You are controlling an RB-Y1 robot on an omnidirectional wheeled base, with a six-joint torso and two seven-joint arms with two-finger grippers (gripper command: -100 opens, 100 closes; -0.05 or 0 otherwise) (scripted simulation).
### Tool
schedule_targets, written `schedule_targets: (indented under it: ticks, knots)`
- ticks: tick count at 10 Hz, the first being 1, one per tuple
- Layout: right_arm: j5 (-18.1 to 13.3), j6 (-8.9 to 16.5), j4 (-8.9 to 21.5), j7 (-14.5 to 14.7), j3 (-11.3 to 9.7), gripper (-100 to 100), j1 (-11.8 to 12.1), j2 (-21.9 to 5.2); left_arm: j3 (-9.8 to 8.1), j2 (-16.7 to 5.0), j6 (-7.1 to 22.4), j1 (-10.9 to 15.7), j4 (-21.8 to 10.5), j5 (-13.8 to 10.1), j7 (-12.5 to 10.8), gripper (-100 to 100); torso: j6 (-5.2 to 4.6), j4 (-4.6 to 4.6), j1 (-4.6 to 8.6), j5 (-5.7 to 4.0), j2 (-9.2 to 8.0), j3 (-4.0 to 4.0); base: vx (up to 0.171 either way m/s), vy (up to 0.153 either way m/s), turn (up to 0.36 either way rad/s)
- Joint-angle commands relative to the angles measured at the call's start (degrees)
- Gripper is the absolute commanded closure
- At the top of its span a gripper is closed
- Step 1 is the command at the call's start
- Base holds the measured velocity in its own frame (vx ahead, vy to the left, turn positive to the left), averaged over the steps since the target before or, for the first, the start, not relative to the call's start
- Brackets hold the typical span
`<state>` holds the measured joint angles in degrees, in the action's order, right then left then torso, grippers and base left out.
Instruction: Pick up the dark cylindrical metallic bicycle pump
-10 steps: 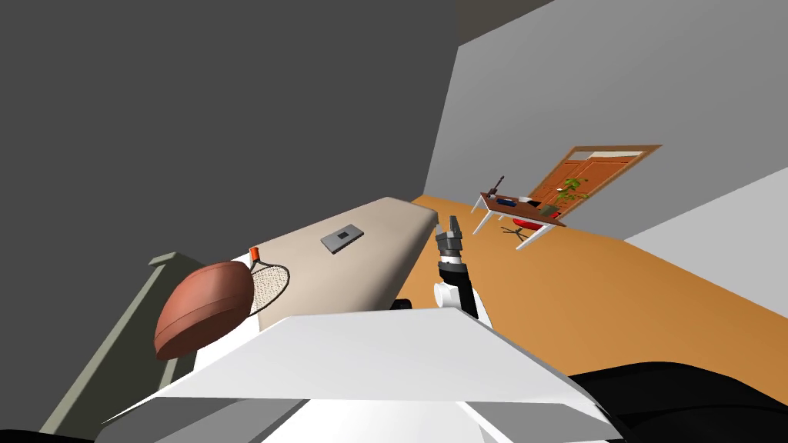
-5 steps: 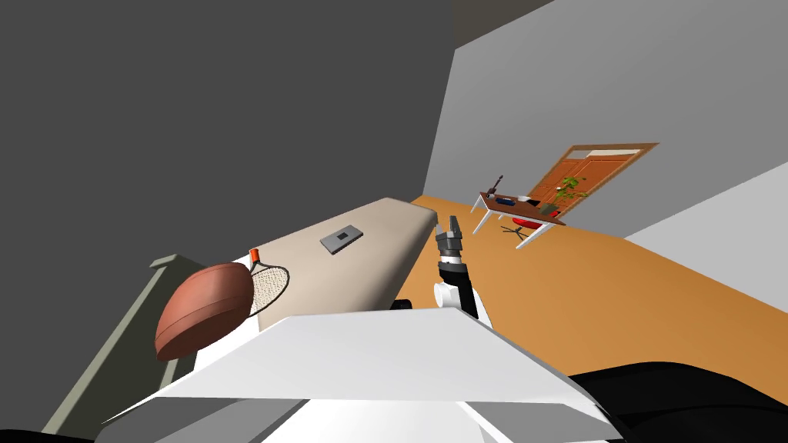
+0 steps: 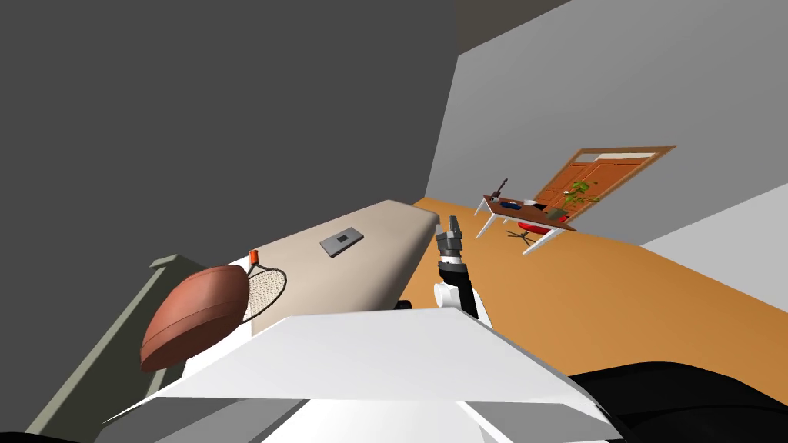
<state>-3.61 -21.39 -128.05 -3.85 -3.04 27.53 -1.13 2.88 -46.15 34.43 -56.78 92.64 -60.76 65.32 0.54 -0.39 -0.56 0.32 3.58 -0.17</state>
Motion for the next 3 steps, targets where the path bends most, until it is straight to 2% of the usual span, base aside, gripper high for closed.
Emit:
schedule_targets:
  ticks: [1,2,3]
  knots:
    - [0.0,0.0,0.0,0.0,0.0,0,0.0,0.0,-0.94,-1.4,0.7,-1.6,1.1,-1.4,0.5,100,0.0,0.0,0.0,0.0,0.0,0.0,0.111,-0.039,0.015]
    - [0.0,0.0,0.0,0.0,0.0,0,0.0,0.0,-0.59,-0.9,0.5,-1.0,0.7,-0.9,0.2,100,0.02,-0.01,0.0,-0.01,-0.05,0.01,0.045,-0.016,0.007]
    - [0.0,0.0,0.0,0.0,0.0,0,0.0,0.0,-0.67,-1.0,0.6,-1.1,0.8,-1.1,0.3,0,0.01,0.03,-0.07,0.02,-0.24,0.12,0.01,-0.004,-0.001]
